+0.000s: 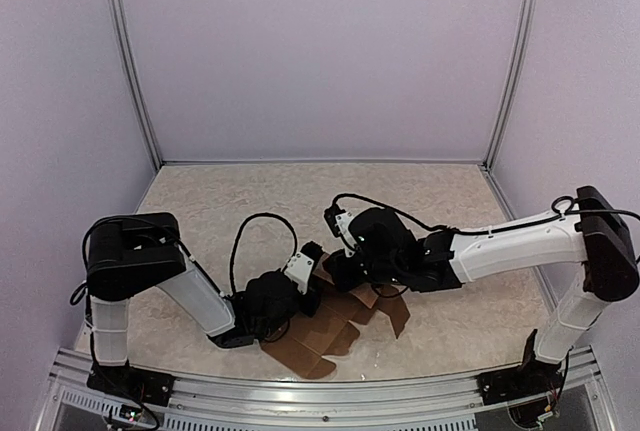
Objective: Fold the paper box
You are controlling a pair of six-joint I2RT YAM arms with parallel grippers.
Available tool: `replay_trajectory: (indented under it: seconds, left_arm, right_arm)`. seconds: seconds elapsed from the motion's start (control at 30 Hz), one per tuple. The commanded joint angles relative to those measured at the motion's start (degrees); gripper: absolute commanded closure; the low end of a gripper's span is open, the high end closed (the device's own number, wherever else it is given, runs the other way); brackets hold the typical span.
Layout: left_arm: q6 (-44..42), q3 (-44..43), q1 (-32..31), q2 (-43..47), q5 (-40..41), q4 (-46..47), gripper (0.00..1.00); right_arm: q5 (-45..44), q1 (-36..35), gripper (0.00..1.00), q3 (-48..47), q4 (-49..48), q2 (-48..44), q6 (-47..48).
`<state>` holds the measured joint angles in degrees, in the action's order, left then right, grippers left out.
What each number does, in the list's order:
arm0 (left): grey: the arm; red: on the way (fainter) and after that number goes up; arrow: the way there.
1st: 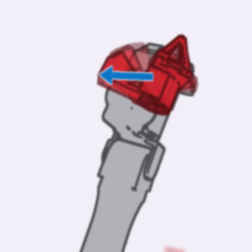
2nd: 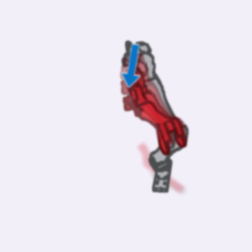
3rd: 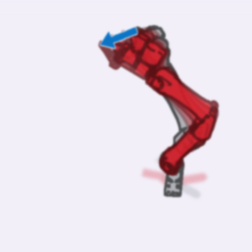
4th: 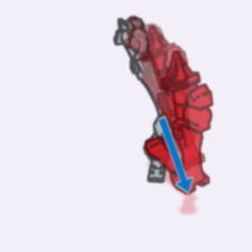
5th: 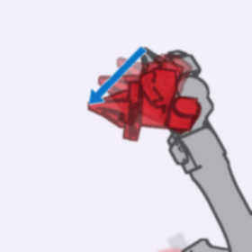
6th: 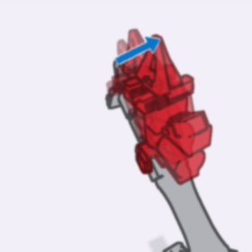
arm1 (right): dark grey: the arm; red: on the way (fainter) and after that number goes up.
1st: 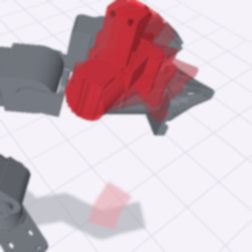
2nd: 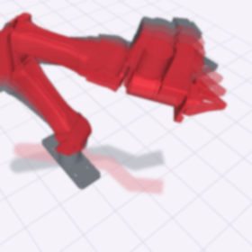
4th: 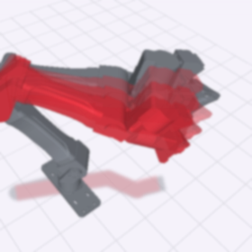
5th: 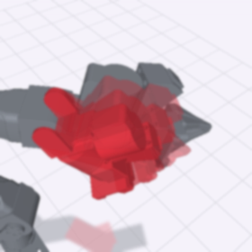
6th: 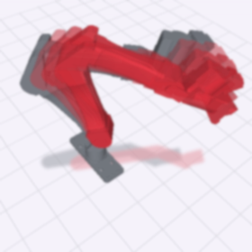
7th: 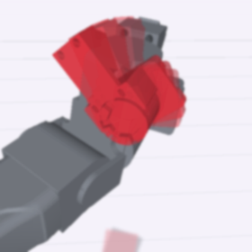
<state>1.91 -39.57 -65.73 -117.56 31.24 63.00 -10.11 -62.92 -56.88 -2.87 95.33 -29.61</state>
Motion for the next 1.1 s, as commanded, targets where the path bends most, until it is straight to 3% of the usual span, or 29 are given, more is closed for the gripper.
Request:
replay_trajectory:
  seconds: [0.0, 0.13, 0.23, 0.47, 0.7, 1.07]
  left_arm:
    - [-1.1, -0.8, -0.4, -1.3, 2.5, -2.2, 1.00]
    - [0.2, -2.0, -0.4, -1.2, 4.3, -4.3, 1.00]
    - [1.7, -2.3, -0.4, -1.0, 6.4, -5.3, 1.00]
    - [7.7, -3.2, -0.7, 2.0, 10.0, -11.9, 1.00]
    - [14.5, -6.0, -1.6, 3.9, 12.2, -21.3, 1.00]
    - [20.5, -7.6, -2.1, 5.2, 10.4, -28.3, 1.00]
  right_arm:
    - [-2.2, -0.6, 0.92, 2.6, 5.1, -6.1, -0.4]
    - [-2.6, -0.6, 0.93, 5.5, 6.9, -10.8, -1.5]
    - [-3.2, -0.5, 1.00, 7.6, 8.5, -14.5, -2.4]
    - [-6.1, -0.5, 1.00, 11.4, 12.0, -18.5, -3.6]
    - [-5.9, 0.9, 1.00, 13.2, 10.4, -17.9, -4.2]
    - [-5.6, 3.2, 1.00, 13.3, 6.3, -12.9, -3.8]
